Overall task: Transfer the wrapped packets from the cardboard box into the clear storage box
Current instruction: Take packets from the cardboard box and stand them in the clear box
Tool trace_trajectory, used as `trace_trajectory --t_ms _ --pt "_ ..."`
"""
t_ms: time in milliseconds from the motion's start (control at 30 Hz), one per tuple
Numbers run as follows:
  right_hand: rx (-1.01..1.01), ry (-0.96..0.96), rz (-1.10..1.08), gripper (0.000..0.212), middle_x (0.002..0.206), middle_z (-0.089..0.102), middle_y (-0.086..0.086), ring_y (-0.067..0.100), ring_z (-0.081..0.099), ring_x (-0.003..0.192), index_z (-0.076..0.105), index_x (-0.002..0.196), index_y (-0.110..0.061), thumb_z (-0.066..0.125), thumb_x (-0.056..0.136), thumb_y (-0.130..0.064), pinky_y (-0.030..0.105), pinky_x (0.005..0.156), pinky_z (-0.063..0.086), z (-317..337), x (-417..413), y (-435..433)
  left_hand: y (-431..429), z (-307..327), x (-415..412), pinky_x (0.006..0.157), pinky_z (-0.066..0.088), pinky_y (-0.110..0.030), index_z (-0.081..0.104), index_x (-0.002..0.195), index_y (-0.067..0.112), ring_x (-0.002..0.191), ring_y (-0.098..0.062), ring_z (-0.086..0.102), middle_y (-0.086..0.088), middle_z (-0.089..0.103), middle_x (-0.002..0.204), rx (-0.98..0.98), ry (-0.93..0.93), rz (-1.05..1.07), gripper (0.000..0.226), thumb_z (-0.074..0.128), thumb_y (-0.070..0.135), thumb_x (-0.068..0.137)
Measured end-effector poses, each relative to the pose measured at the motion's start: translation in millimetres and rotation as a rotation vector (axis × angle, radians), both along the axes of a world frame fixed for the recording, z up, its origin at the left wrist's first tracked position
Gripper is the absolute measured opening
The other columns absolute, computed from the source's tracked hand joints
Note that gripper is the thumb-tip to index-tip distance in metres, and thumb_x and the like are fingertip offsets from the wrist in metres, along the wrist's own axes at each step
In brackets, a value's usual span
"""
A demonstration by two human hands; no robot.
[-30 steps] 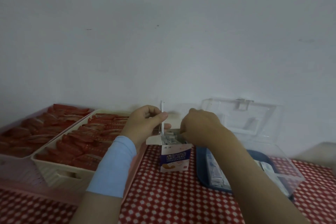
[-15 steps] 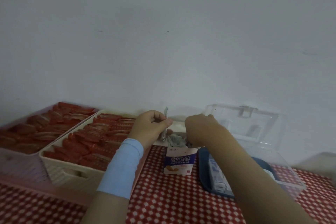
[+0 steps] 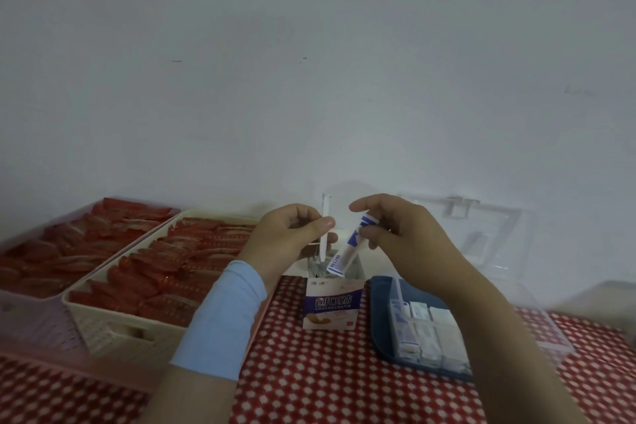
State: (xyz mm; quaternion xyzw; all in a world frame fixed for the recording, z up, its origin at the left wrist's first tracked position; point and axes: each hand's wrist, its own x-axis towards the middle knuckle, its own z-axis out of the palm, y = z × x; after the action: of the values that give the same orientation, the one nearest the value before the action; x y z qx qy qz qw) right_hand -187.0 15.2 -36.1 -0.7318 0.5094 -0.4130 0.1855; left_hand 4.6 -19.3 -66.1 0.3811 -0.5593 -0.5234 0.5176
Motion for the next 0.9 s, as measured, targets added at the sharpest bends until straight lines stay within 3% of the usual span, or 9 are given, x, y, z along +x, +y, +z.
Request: trace_trajectory --t_ms 67,167,267,400,567,667,767,900 --pt "0.015 -0.143 0.049 0.031 0.078 0.069 -0.005 0.004 0.063 0.067 0.067 0.114 -0.025 0.064 0.093 -0.003 0.019 0.071 0.052 -0.4 -0.4 0.5 1.7 1.1 -2.0 0.08 0.059 -0.041 0.064 0.084 0.006 0.086 -0.025 0.074 -0.017 0.075 0.1 0.004 -0.005 -0.048 0.019 0.076 0.021 0.082" --pt "-0.019 -0.246 0.104 0.032 0.078 0.071 -0.004 0.008 0.064 0.069 0.068 0.113 -0.025 0.068 0.09 -0.002 0.021 0.069 0.053 -0.3 2.3 1.6 9.0 1.5 -8.7 0.07 0.061 -0.035 0.064 0.099 -0.003 0.086 -0.028 0.072 -0.022 0.072 0.097 0.079 0.104 -0.224 0.037 0.071 0.025 0.077" --pt "-0.082 -0.259 0.096 0.031 0.078 0.072 -0.01 0.0 0.063 0.068 0.07 0.108 -0.027 0.071 0.088 -0.003 0.013 0.063 0.047 -2.5 6.1 2.1 14.3 -0.4 -15.3 0.07 0.061 -0.035 0.062 0.106 -0.003 0.094 -0.03 0.074 -0.018 0.073 0.098 0.159 0.226 -0.343 0.033 0.063 0.02 0.081" --pt "-0.127 -0.322 0.036 0.032 0.09 0.07 -0.007 0.001 0.058 0.073 0.07 0.108 -0.027 0.074 0.086 -0.004 0.008 0.056 0.043 -5.4 10.9 1.4 14.5 -1.2 -19.3 0.075 0.062 -0.035 0.057 0.121 -0.009 0.098 -0.029 0.073 -0.016 0.073 0.103 0.189 0.258 -0.376 0.048 0.061 0.021 0.083" --pt "-0.159 -0.216 0.013 0.016 0.113 0.063 -0.016 -0.004 0.059 0.099 0.064 0.087 -0.029 0.076 0.086 -0.018 0.01 0.078 0.041 -7.7 9.3 4.0 10.7 -3.4 -19.1 0.082 0.058 -0.043 0.052 0.127 -0.014 0.098 -0.031 0.071 -0.023 0.069 0.11 0.183 0.29 -0.313 0.058 0.065 0.024 0.085" --pt "-0.012 -0.093 0.173 0.029 0.131 0.053 -0.027 -0.012 0.053 0.117 0.065 0.082 -0.024 0.09 0.068 -0.024 0.006 0.088 0.04 -3.8 5.2 13.5 9.0 -3.9 -14.8 0.085 0.059 -0.048 0.059 0.125 -0.008 0.105 -0.035 0.069 -0.025 0.067 0.116 0.201 0.341 -0.302 0.055 0.069 0.026 0.083" --pt "-0.018 0.032 0.218 0.045 0.135 0.047 -0.027 -0.01 0.054 0.111 0.061 0.082 -0.019 0.097 0.055 -0.02 0.005 0.081 0.045 -4.8 10.1 16.9 12.4 -3.1 -15.0 0.075 0.061 -0.041 0.061 0.124 -0.004 0.106 -0.035 0.07 -0.019 0.069 0.12 0.229 0.35 -0.33 0.05 0.067 0.025 0.083" --pt "-0.105 0.032 0.237 0.037 0.123 0.054 -0.013 0.0 0.061 0.091 0.058 0.078 -0.011 0.092 0.063 -0.009 0.015 0.07 0.052 -11.6 12.4 10.3 18.1 -1.6 -20.5 0.066 0.06 -0.034 0.056 0.124 -0.008 0.091 -0.027 0.073 -0.016 0.072 0.108 0.213 0.363 -0.38 0.047 0.061 0.02 0.086"
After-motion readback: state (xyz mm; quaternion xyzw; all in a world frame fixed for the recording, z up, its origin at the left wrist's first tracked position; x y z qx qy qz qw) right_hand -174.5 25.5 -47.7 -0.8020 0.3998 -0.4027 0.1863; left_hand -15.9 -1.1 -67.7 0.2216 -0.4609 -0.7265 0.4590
